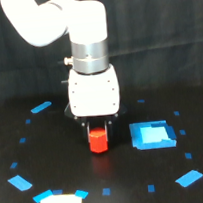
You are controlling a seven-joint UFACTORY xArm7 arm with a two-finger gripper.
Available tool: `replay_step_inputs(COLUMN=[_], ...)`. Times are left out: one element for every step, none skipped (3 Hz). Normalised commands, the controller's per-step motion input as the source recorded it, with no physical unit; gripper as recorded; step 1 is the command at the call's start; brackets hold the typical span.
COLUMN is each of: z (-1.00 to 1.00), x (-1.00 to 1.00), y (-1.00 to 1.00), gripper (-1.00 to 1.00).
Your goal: Pick up the red object from the table
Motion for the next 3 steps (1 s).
replay_step_inputs(z=[1.0,1.0,1.0], x=[-0.51,-0.49,-0.36], y=[0.07,-0.99,0.58], gripper=[-1.0,-1.0,-0.51])
